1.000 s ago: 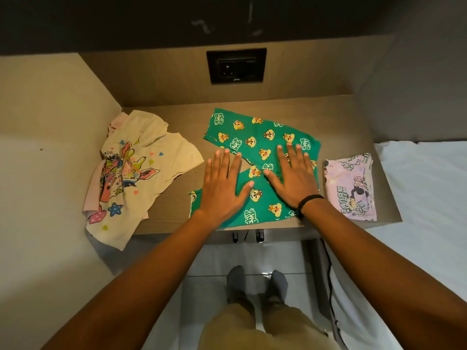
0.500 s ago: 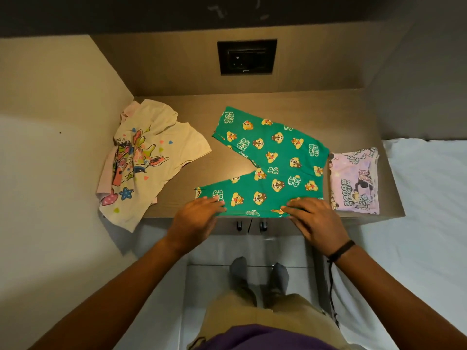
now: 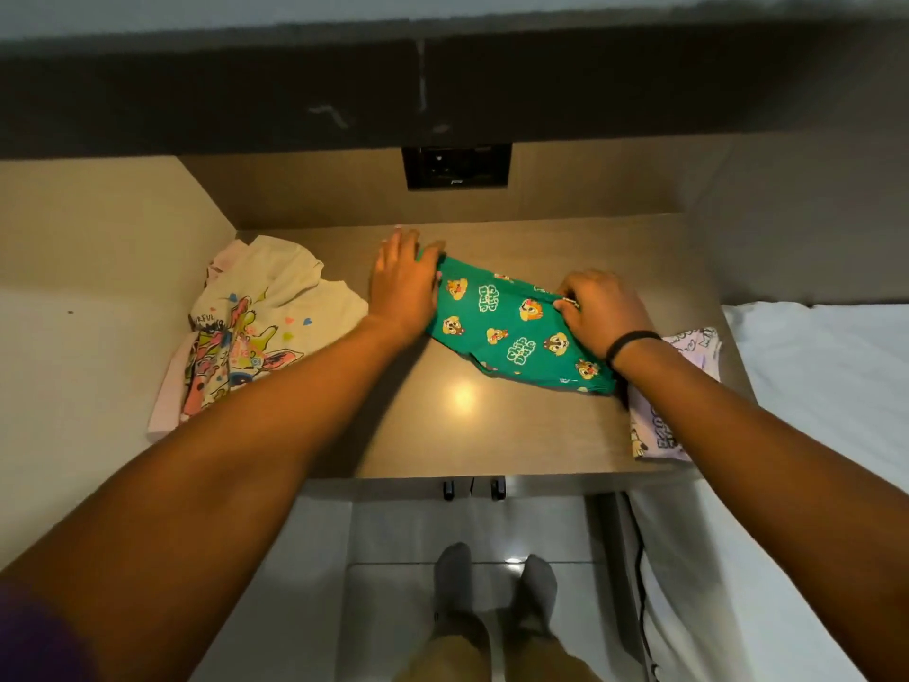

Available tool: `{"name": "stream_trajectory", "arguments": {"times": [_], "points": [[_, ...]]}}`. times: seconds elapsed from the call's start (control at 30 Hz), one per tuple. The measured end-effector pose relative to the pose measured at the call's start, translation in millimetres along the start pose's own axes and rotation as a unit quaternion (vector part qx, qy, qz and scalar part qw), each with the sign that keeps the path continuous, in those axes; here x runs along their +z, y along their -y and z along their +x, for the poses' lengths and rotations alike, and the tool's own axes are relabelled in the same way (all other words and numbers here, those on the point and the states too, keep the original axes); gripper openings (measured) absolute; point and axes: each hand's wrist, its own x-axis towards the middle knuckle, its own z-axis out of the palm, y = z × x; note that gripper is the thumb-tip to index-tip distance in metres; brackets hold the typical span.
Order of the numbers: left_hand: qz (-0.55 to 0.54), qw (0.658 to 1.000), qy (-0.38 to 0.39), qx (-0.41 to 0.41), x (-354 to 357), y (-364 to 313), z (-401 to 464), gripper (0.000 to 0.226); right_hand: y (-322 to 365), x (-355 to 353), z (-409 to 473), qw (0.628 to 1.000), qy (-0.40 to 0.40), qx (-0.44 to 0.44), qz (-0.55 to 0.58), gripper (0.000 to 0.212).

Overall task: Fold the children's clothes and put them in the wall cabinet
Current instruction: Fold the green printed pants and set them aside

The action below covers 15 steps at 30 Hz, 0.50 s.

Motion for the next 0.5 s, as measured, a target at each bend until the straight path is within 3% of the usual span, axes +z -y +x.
{"name": "stream_trajectory", "arguments": {"times": [0.13, 0.23, 0.3, 0.4, 0.5], "points": [[-0.063, 0.994, 0.002, -0.094, 30.5, -67.8, -37.6, 0.064, 4.4, 20.5, 14.6, 0.991, 0.015, -0.134, -0.023, 0.037], [-0.092, 0.982, 0.068, -0.153, 50.7, -87.2, -68.9, 0.077, 8.6, 37.6, 6.6, 0.975, 0.084, -0.200, -0.038, 0.052], [-0.050, 0.988, 0.095, -0.115, 57.5, -74.7, -76.1, 0.079, 14.4, 49.5, -9.0, 0.982, 0.099, -0.155, -0.044, 0.057], [0.001, 0.994, 0.107, 0.018, 52.9, -42.5, -64.2, 0.075, 48.8, 64.5, -40.8, 0.998, 0.054, -0.016, 0.007, 0.059], [0.092, 0.984, 0.099, 0.119, 34.4, -20.3, -48.1, 0.073, 97.3, 78.3, -74.5, 0.988, 0.066, 0.118, 0.069, 0.064]]}}
